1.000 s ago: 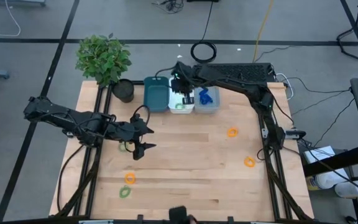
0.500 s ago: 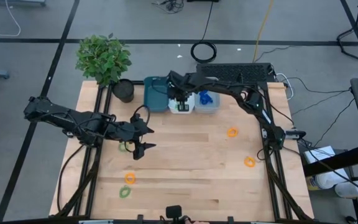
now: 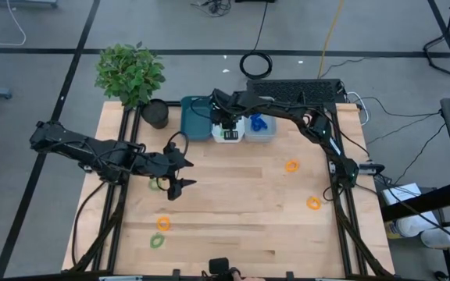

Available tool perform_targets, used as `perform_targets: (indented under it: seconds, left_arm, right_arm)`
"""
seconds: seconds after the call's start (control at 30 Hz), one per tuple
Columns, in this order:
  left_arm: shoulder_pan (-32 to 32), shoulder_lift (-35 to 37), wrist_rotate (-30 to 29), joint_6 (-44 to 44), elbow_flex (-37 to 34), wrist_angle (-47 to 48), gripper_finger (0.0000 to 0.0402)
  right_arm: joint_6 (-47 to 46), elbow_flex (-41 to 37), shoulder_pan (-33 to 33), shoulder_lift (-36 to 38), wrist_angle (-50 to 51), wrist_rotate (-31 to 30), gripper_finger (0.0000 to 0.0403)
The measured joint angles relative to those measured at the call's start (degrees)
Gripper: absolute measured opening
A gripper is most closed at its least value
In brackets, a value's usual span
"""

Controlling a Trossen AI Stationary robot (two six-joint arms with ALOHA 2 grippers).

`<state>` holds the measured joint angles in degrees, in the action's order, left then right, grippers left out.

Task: Sort spring keychains
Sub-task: Put the green spring keychain in the white bin, then put the yellow spring keychain in the blue bin

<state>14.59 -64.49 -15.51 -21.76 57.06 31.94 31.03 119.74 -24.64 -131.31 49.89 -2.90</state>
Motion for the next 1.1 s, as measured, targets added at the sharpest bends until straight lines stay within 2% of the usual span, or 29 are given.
perform_targets:
  seconds: [0.23, 0.43, 0.73, 1.1]
  left_arm:
    - [0.0, 0.0, 0.0, 0.0, 0.0, 0.0, 0.0292]
    - [0.0, 0.0, 0.1, -0.8, 0.0, 0.0, 0.0292]
    - [0.0, 0.0, 0.1, -1.0, 0.0, 0.1, 0.0292]
    - [0.0, 0.0, 0.4, -1.0, 0.0, 0.4, 0.0292]
  right_arm:
    - [-0.1, 0.0, 0.0, 0.7, -0.1, 0.0, 0.0156]
    - [0.1, 0.0, 0.1, 0.8, 0.8, -2.5, 0.0196]
    - [-0.6, 0.0, 1.3, 5.0, 4.9, -3.3, 0.0207]
    - [-12.0, 0.0, 5.8, 19.5, 20.8, -4.6, 0.0208]
